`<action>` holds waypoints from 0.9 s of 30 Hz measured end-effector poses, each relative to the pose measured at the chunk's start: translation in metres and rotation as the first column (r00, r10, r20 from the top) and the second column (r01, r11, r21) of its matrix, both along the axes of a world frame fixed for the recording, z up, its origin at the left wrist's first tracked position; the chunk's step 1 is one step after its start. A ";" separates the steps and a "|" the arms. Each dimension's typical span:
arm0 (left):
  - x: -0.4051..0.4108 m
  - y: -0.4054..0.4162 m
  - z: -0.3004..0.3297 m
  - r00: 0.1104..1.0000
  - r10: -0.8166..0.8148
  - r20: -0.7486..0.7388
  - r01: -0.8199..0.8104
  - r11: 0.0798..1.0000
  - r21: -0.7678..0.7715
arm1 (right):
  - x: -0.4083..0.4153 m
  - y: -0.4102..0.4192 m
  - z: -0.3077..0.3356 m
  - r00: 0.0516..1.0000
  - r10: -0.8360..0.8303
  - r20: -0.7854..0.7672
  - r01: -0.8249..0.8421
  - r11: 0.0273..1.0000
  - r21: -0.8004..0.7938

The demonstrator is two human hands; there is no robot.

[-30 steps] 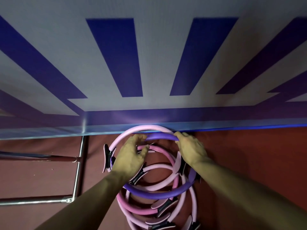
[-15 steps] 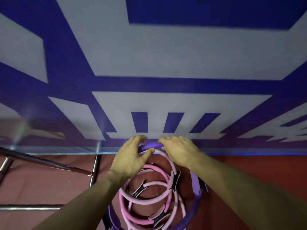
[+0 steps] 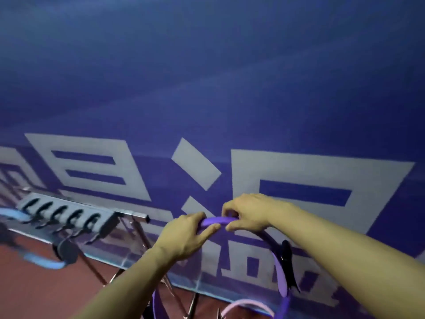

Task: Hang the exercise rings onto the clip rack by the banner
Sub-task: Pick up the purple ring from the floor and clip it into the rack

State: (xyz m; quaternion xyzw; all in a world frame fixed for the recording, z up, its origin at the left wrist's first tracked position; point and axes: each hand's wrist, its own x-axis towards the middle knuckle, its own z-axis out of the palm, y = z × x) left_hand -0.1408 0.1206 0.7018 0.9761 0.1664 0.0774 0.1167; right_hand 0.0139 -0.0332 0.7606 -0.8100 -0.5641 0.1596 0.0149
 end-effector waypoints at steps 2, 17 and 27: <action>-0.032 0.007 0.050 1.000 -0.004 -0.007 0.004 0.999 0.043 | -0.022 0.012 0.048 0.994 0.004 -0.114 -0.005 1.000 -0.007; -0.371 0.112 0.209 0.923 0.185 0.337 -0.241 0.962 0.132 | -0.316 0.128 0.161 0.878 0.051 -0.475 0.163 0.902 0.400; -0.537 0.181 0.170 0.849 0.344 0.402 -0.336 0.937 -0.091 | -0.474 0.219 0.137 0.918 0.022 -0.396 0.162 0.891 0.425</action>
